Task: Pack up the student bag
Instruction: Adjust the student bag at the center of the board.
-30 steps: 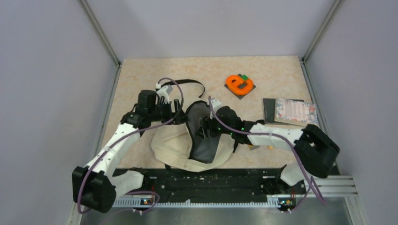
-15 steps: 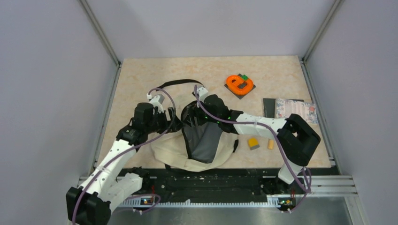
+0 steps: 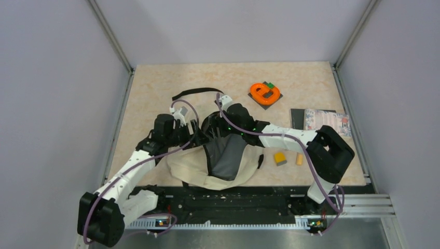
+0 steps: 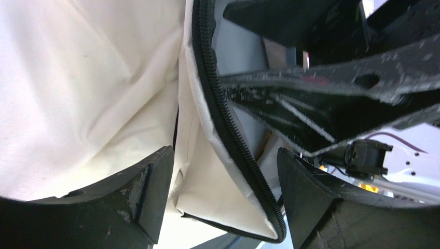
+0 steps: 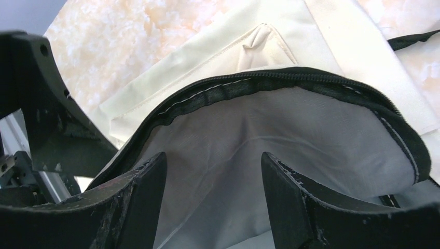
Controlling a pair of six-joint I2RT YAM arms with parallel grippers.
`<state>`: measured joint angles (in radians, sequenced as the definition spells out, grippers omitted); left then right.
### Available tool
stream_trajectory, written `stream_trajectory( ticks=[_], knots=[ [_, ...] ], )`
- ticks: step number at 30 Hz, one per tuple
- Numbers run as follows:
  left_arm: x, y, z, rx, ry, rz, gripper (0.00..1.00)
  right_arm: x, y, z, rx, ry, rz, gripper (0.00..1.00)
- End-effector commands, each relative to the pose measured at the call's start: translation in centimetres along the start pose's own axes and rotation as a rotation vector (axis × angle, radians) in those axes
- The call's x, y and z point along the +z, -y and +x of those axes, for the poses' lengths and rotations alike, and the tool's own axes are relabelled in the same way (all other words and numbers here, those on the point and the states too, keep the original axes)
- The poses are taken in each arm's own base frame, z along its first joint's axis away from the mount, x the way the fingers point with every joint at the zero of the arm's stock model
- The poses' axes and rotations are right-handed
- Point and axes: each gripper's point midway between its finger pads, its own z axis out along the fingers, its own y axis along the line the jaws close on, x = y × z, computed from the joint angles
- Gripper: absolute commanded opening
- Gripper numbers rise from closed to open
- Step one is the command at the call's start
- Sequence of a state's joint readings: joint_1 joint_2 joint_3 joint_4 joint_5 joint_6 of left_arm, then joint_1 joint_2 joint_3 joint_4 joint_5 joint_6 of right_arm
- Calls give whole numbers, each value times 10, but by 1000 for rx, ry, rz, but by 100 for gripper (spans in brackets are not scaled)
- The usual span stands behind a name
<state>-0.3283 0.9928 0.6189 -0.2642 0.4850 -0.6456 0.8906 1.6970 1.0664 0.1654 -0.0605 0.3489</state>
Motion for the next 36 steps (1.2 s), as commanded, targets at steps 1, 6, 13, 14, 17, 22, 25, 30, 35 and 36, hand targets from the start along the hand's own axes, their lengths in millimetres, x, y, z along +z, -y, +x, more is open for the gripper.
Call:
stream_trajectory(
  ticks=[1, 6, 13, 14, 17, 22, 25, 30, 35, 36],
  knots=[
    [1, 14, 10, 19, -46, 107, 76, 1, 6, -27, 11, 62, 8, 66],
    [1, 13, 16, 40, -70, 120, 74, -1, 11, -35, 4, 65, 15, 66],
    [22, -2, 2, 8, -87, 28, 60, -16, 7, -46, -10, 82, 12, 67],
    [25, -3, -2, 6, -85, 18, 59, -20, 8, -47, -11, 86, 17, 67],
    [33, -2, -13, 7, -86, 11, 50, -36, 10, -56, -10, 107, 50, 75],
    [33, 7, -31, 62, -86, 2, 9, -80, 36, -76, -17, 162, 210, 89],
    [27, 13, -42, 119, -97, -19, 0, -116, 72, -71, 2, 176, 381, 99],
    [16, 32, -64, 209, -73, -9, 0, -187, 135, -61, 118, 240, 615, 99],
    [7, 54, -84, 302, -38, 31, 0, -252, 195, -38, 302, 330, 795, 99],
    [5, 55, -87, 314, -40, 22, 0, -264, 205, -32, 334, 345, 827, 99]
  ],
)
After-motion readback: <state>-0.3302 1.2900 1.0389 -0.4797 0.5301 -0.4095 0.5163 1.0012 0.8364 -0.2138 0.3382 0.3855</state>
